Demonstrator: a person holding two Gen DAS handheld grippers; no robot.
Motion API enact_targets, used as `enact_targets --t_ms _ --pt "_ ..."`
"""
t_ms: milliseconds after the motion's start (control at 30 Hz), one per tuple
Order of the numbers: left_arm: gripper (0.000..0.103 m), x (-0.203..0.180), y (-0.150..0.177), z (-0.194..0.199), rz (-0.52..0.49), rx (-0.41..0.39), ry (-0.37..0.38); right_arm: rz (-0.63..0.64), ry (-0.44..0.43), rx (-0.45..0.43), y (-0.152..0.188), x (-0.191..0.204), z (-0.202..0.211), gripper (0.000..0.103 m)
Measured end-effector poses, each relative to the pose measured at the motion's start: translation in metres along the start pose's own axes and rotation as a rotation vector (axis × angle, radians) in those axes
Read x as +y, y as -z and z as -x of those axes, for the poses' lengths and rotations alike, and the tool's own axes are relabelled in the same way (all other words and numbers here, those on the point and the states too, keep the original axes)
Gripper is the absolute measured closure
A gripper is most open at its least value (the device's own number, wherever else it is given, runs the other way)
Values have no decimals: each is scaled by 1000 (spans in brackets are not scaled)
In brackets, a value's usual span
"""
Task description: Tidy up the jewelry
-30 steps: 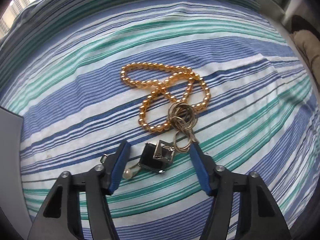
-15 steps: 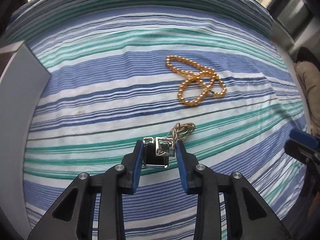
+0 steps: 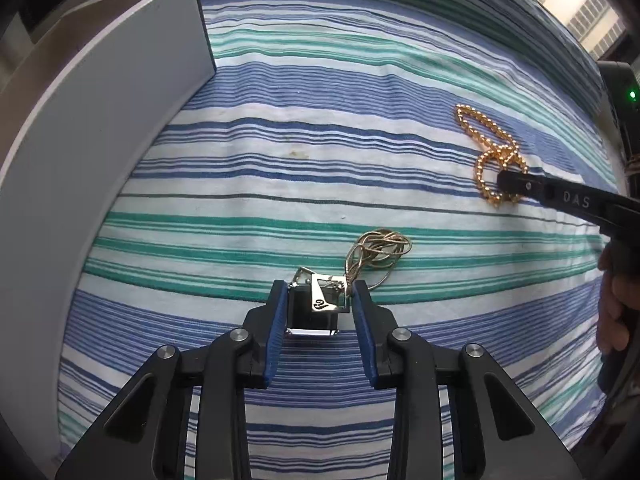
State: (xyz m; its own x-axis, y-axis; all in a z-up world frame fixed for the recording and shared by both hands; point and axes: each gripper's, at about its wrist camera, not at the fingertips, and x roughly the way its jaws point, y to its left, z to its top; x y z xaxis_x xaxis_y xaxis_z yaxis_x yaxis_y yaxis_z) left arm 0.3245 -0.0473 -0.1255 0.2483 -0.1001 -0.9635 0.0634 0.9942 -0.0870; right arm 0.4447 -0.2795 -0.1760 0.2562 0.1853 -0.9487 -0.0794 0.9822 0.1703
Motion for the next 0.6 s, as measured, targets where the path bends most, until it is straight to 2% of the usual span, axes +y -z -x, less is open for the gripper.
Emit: enact_targets --t_ms 33,133,167,200,267,333,367,400,433,600 --pt "71 1 1 -1 0 4 1 -11 -23 21 5 -1 1 94" --pt "69 1 3 -1 5 18 12 -31 -53 71 30 -4 10 95" --pt "66 3 4 1 9 18 15 -48 -71 86 42 -6 15 95" --pt "61 6 5 3 10 19 20 -69 -91 98 55 -9 20 95" --pt "34 11 7 7 9 13 27 -99 -114 107 77 -13 32 95" --pt "28 21 7 11 9 7 31 -132 -117 95 92 -19 43 87" --pt "28 25 8 11 5 11 39 -149 -120 90 96 -23 47 78" --pt "28 24 9 9 -3 18 42 -166 -122 80 99 -27 49 57" --pt "28 24 8 5 -15 26 40 -176 -119 65 99 -31 50 50" --pt "28 13 7 -8 -65 42 12 -158 -47 27 72 -37 34 50"
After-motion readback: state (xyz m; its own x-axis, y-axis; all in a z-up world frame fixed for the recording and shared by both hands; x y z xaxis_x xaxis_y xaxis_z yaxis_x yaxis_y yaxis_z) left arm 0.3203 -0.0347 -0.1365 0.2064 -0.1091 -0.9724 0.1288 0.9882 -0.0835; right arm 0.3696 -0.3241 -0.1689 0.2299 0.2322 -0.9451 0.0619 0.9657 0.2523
